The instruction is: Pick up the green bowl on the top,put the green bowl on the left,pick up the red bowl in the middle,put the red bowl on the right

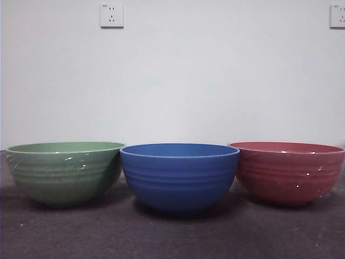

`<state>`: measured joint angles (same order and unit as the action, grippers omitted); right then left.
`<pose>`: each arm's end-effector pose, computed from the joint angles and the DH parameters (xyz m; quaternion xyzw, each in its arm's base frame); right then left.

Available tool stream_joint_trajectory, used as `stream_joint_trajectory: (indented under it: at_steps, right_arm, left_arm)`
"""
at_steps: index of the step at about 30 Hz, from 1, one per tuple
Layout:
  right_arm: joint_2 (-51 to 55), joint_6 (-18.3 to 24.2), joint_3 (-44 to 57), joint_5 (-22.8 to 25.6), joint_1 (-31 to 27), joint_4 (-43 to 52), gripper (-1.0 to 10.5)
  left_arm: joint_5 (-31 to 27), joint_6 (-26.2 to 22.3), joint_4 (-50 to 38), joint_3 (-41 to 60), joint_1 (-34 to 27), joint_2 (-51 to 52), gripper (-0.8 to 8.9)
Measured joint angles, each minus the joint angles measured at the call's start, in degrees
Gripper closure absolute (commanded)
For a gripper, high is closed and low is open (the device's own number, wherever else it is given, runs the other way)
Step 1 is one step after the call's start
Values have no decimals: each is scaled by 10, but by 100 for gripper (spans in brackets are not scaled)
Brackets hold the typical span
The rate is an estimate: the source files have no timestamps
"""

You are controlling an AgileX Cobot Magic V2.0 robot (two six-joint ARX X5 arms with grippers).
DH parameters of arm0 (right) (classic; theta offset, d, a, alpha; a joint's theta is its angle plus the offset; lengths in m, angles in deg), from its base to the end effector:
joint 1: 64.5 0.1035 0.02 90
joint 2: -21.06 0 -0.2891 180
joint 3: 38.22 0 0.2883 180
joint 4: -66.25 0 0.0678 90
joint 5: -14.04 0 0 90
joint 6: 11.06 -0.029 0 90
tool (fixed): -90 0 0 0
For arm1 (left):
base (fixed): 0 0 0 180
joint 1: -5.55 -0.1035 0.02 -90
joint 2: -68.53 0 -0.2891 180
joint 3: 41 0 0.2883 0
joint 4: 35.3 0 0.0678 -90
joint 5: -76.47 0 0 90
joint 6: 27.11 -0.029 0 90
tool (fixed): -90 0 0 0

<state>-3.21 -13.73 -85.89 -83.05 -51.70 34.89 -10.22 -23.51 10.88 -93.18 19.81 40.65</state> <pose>0.1130 0.0293 0.3235 0.0194 0.0733 0.1706 0.9824 0.1130 -0.0304 0.3213 -0.0124 0.1935 -0.1439 0.9704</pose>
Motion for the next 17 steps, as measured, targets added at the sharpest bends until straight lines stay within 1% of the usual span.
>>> stream_joint_trajectory:
  at_steps: [9, 13, 15, 17]
  right_arm:
    - [0, -1, 0, 0, 0, -4, 945]
    - [0, -1, 0, 0, 0, -8, 945]
    - [0, -1, 0, 0, 0, -8, 945]
    - [-1, -1, 0, 0, 0, -8, 945]
  left_arm:
    - [-3, -4, 8, 0, 2, 6, 817]
    - [-56, -47, 39, 7, -9, 61, 817]
    - [-60, -58, 23, 27, -32, 109, 817]
    - [-61, -64, -19, 62, -59, 156, 817]
